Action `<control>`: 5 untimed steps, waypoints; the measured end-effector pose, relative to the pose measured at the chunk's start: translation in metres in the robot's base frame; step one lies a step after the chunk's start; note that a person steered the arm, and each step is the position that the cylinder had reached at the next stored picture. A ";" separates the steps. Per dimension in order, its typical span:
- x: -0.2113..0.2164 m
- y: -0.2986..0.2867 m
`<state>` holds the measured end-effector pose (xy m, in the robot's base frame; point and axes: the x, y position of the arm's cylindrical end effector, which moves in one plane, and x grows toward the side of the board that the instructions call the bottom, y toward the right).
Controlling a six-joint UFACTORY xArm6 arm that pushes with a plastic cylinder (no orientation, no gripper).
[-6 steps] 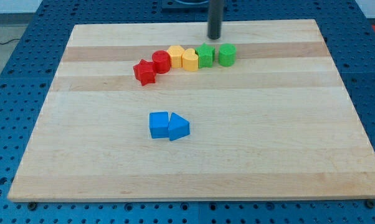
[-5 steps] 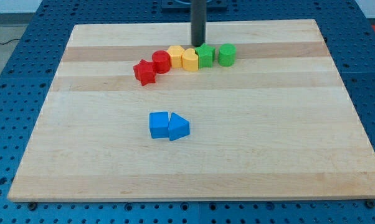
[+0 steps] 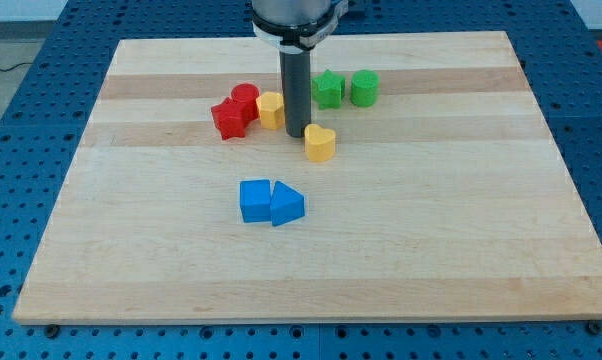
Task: Push the yellow heart towards the bottom of the board
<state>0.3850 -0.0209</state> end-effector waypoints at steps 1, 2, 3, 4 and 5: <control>0.017 0.007; 0.047 0.023; 0.070 0.036; 0.083 0.048; 0.067 0.053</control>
